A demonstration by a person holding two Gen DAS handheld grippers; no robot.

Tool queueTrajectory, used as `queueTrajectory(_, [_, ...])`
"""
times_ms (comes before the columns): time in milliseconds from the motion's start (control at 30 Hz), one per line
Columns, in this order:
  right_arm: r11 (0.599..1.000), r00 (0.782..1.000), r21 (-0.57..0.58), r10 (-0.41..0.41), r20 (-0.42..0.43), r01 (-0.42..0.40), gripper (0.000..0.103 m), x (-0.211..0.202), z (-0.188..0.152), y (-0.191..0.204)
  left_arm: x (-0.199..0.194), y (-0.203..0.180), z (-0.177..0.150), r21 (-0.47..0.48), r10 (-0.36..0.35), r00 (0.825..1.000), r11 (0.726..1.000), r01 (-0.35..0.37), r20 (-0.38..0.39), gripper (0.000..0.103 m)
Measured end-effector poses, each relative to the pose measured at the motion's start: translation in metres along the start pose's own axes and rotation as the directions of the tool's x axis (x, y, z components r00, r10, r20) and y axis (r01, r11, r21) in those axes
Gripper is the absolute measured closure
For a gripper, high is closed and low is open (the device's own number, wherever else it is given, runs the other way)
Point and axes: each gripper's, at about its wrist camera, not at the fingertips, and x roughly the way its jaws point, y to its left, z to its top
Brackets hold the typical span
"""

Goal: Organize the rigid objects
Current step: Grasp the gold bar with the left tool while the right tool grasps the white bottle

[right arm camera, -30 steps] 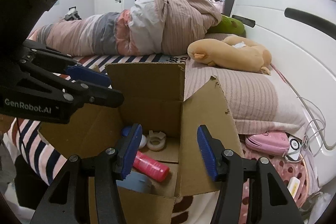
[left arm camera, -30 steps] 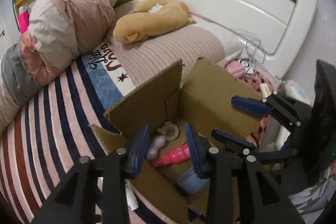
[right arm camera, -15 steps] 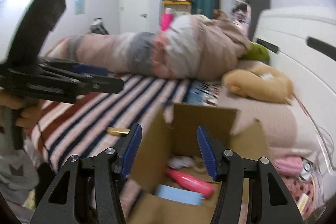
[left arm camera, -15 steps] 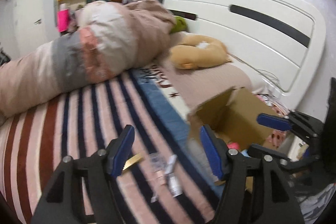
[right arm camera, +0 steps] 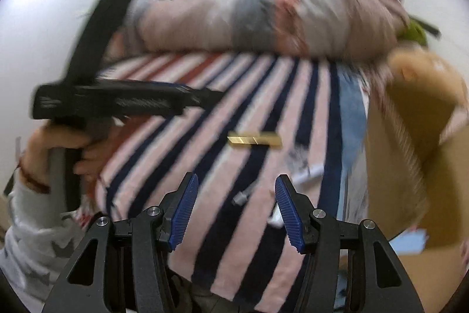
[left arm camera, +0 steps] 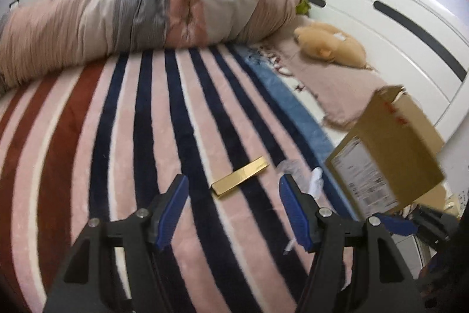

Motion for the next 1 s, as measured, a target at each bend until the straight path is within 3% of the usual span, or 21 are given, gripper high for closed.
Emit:
queueTrajectory(167, [0.983, 0.991, 0.142, -0.106, -0.08, 0.116, 0.052, 0.048, -0.019, -0.03, 0.05, 0.002, -0.004, 0.018, -0.015, 0.998, 1.0, 0.016, -0.061, 0.052])
queueTrajectory(433, [0.975, 0.988, 0.19, -0.093, -0.12, 0.115, 0.052, 0.078, -0.026, -0.052, 0.116, -0.011, 0.001, 0.059, -0.048, 0.99, 0.997, 0.056, -0.133, 0.062])
queueTrajectory(633, [0.975, 0.99, 0.191, -0.096, -0.1, 0.114, 0.054, 0.083, -0.028, -0.052, 0.102, -0.015, -0.011, 0.078, -0.067, 0.987, 0.994, 0.079, -0.147, 0.08])
queueTrajectory(867, [0.977, 0.992, 0.175, -0.107, -0.069, 0.118, 0.078, 0.085, -0.028, -0.051, 0.062, 0.003, -0.045, -0.002, -0.067, 0.985, 0.998, 0.068, -0.162, 0.082])
queueTrajectory(1000, [0.979, 0.99, 0.153, -0.124, -0.06, 0.132, 0.081, 0.084, -0.031, -0.049, 0.049, 0.003, -0.059, -0.015, -0.051, 0.985, 0.999, 0.049, -0.165, 0.082])
